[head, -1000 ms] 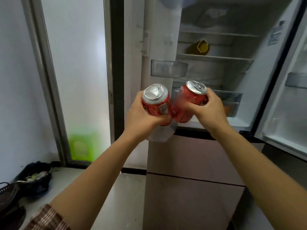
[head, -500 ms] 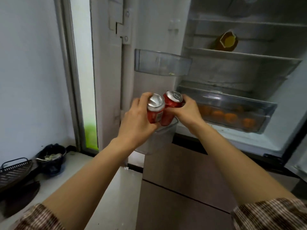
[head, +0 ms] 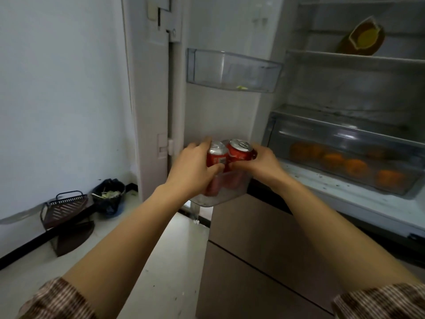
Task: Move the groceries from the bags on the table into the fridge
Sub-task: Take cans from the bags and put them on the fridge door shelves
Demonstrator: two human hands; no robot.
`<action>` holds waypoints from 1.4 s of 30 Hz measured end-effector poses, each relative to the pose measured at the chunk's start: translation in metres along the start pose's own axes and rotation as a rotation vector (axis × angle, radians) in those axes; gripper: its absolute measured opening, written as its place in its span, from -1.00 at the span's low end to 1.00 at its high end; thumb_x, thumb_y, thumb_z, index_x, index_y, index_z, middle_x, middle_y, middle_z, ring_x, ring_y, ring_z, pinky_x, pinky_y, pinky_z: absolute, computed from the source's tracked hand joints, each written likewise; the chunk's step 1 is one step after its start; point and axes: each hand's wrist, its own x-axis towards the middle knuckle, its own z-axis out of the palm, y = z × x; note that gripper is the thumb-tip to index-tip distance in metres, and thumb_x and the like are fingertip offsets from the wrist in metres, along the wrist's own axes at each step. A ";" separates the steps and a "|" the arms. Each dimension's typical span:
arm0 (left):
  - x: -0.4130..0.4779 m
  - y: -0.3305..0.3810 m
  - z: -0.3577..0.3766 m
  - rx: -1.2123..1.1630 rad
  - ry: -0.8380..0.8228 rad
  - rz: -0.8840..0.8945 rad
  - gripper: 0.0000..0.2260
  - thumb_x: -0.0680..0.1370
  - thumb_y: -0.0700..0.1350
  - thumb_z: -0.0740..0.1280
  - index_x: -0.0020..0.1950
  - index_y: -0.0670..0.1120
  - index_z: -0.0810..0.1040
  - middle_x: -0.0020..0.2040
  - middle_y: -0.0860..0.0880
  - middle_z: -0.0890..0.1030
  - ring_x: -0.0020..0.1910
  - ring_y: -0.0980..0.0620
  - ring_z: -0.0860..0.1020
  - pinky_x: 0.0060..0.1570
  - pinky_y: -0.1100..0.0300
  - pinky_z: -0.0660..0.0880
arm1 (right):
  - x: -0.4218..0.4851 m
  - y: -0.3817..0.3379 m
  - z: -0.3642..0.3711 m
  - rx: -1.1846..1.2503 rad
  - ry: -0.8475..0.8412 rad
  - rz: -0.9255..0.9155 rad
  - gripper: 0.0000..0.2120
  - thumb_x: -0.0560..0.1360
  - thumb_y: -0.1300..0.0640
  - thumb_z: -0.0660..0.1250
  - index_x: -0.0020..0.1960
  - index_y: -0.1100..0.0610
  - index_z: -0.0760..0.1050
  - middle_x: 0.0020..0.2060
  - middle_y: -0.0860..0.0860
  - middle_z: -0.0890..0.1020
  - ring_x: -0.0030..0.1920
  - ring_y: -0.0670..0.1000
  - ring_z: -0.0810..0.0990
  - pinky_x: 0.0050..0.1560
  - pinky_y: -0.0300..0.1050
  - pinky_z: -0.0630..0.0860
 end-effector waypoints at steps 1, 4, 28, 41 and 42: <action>-0.001 0.002 0.002 -0.013 0.016 -0.001 -0.39 0.50 0.03 0.37 0.49 -0.09 0.27 0.31 -0.18 0.47 0.28 -0.17 0.43 0.20 0.06 0.35 | 0.000 0.000 0.000 0.002 0.003 -0.005 -0.50 0.21 0.12 0.58 0.13 0.01 0.59 -0.01 -0.03 0.68 0.06 -0.02 0.64 0.12 -0.09 0.57; -0.005 0.003 0.003 -0.030 0.071 0.016 -0.45 0.53 -0.03 0.34 0.48 -0.13 0.29 0.37 -0.15 0.43 0.33 -0.13 0.39 0.27 0.09 0.32 | -0.002 -0.002 0.004 -0.018 0.050 -0.009 -0.47 0.13 -0.07 0.52 0.08 -0.12 0.51 0.06 0.02 0.62 0.19 0.10 0.53 0.23 0.06 0.49; -0.106 -0.109 -0.104 -0.081 0.391 -0.083 -0.67 0.53 -0.20 0.30 0.29 -0.03 0.52 0.18 -0.03 0.56 0.08 0.01 0.53 0.09 0.04 0.51 | -0.081 -0.111 0.136 -0.205 0.161 -0.686 -0.71 0.43 0.06 0.34 0.11 0.15 0.49 0.04 0.01 0.53 0.10 0.01 0.41 0.10 0.01 0.40; -0.302 -0.362 -0.278 0.150 0.278 -0.563 -0.61 0.52 -0.19 0.27 0.35 -0.04 0.46 0.30 -0.09 0.49 0.26 -0.07 0.45 0.24 0.07 0.38 | -0.182 -0.235 0.474 -0.245 -0.358 -0.662 -0.62 0.47 0.06 0.35 0.25 0.14 0.44 0.18 0.04 0.50 0.23 0.07 0.37 0.19 -0.05 0.27; -0.319 -0.377 -0.290 0.157 0.276 -0.597 -0.61 0.52 -0.19 0.26 0.36 -0.04 0.45 0.32 -0.09 0.48 0.29 -0.06 0.43 0.26 0.07 0.36 | -0.190 -0.243 0.497 -0.257 -0.402 -0.670 -0.60 0.48 0.04 0.34 0.27 0.13 0.42 0.19 0.03 0.49 0.24 0.06 0.36 0.19 -0.04 0.26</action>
